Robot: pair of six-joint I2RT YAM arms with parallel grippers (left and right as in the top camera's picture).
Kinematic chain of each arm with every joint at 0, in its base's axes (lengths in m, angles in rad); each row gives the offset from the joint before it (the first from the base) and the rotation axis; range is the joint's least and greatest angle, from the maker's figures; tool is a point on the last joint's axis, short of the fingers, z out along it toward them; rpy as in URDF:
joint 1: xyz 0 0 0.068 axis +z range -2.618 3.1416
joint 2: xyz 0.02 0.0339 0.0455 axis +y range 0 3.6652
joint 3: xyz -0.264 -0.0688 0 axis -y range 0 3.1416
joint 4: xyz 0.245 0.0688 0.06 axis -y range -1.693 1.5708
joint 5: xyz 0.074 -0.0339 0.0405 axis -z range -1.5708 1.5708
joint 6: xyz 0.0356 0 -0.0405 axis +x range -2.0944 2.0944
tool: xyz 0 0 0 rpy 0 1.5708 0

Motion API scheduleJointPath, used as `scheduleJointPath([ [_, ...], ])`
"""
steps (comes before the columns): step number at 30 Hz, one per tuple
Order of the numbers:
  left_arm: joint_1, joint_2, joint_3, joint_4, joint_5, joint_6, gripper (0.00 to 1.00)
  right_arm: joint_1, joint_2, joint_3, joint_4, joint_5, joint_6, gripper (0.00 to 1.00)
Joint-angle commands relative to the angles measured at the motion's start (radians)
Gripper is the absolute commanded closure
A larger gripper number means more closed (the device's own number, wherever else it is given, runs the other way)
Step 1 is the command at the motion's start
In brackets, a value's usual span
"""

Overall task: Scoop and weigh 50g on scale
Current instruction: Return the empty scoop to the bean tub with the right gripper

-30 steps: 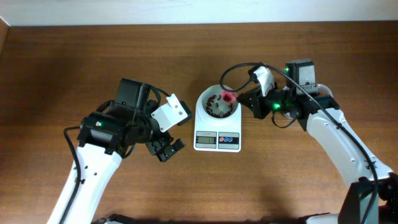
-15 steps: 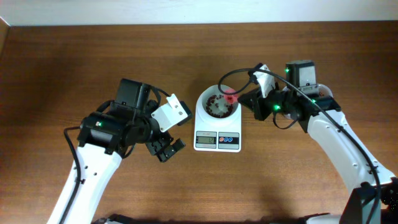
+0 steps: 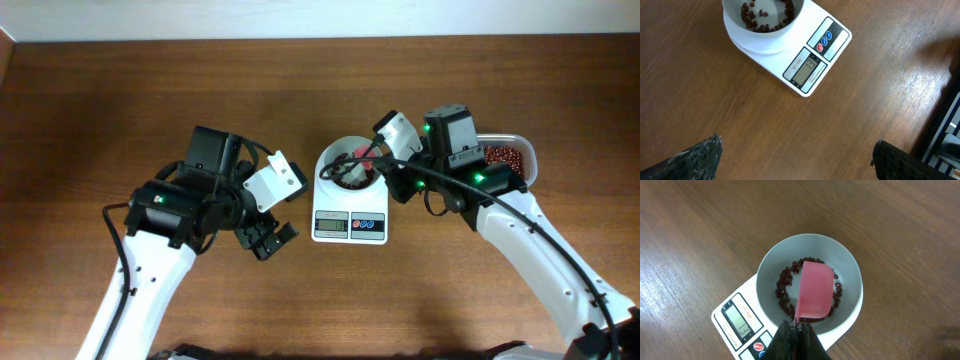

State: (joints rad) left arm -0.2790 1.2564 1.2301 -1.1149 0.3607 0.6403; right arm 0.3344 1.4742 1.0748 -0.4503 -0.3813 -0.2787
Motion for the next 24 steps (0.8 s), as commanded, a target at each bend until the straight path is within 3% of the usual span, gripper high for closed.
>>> scheduleJointPath([
  [1, 0.004, -0.011, 0.016, -0.001, 0.018, 0.019, 0.01, -0.017, -0.100, 0.022, -0.002, 0.018, 0.033, 0.96],
  [6, 0.004, -0.011, 0.016, -0.001, 0.018, 0.019, 0.01, -0.201, -0.241, 0.022, -0.079, 0.264, 0.033, 0.96],
  [11, 0.004, -0.011, 0.016, -0.001, 0.018, 0.019, 0.01, -0.384, -0.214, 0.022, -0.164, 0.315, 0.040, 0.96],
  [14, 0.004, -0.011, 0.016, -0.001, 0.018, 0.019, 0.01, -0.467, -0.148, 0.022, -0.179, 0.314, 0.132, 0.96],
  [24, 0.004, -0.011, 0.016, -0.001, 0.018, 0.019, 0.01, -0.487, 0.126, 0.022, -0.161, 0.250, 0.161, 0.96],
])
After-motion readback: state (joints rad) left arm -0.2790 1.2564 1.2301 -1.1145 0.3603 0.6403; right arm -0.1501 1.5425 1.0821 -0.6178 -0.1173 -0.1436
